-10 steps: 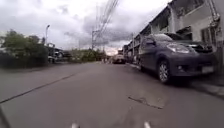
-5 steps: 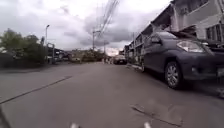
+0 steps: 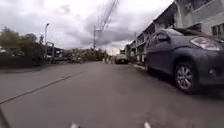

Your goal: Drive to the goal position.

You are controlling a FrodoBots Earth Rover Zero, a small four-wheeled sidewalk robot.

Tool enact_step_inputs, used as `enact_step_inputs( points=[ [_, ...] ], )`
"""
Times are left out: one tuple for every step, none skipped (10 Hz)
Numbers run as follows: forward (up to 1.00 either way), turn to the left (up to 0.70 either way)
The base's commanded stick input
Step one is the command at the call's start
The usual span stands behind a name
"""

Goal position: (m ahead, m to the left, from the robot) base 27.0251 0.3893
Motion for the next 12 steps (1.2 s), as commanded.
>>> enact_step_inputs(
  points=[
    [0.7,0.08],
    [0.7,0.08],
    [0.7,-0.12],
    [0.7,-0.26],
    [0.7,-0.33],
    [0.7,-0.17],
    [0.7,0.0],
    [0.7,0.08],
    [0.7,0.09],
    [0.7,0.05],
    [0.7,0.0],
    [0.7,0.0]
  ],
)
